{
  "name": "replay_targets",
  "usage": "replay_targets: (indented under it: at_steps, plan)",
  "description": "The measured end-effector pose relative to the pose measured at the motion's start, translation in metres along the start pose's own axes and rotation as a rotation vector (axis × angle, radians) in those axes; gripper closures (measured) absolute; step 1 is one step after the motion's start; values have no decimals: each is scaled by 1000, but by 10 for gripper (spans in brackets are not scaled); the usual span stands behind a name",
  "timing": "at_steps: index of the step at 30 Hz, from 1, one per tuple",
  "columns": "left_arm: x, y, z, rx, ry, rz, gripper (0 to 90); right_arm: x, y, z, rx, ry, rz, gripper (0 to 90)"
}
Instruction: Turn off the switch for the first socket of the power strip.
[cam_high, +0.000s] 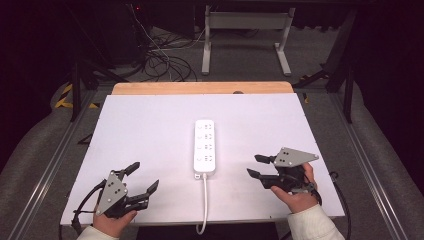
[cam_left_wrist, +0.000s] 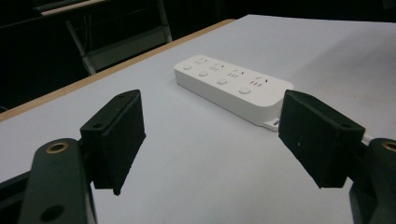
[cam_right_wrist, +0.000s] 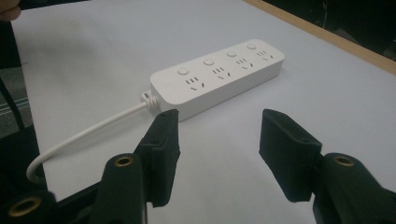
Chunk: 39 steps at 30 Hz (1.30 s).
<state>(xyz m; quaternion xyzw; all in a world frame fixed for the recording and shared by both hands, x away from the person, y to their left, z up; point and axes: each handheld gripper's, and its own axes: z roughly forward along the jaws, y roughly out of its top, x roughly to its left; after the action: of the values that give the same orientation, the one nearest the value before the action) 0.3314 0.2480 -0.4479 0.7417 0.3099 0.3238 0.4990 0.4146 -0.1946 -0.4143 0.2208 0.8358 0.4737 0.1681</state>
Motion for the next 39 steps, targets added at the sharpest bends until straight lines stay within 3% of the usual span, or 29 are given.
replay_targets:
  at_steps: [7,17,24,33,35,39]
  plan:
    - [1,0,-1,-2,7,10,237,2,20,13,3,30,-22,482]
    - [1,0,-1,0,6,10,238,3,34,26,-4,69,-27,484]
    - [1,0,-1,0,6,11,241,9,48,41,12,95,-59,482]
    - [1,0,-1,1,2,4,243,15,54,54,24,117,-77,485]
    - [1,0,-1,1,4,12,243,15,55,54,26,125,-74,535]
    - [1,0,-1,1,4,7,250,15,57,53,46,174,-65,796]
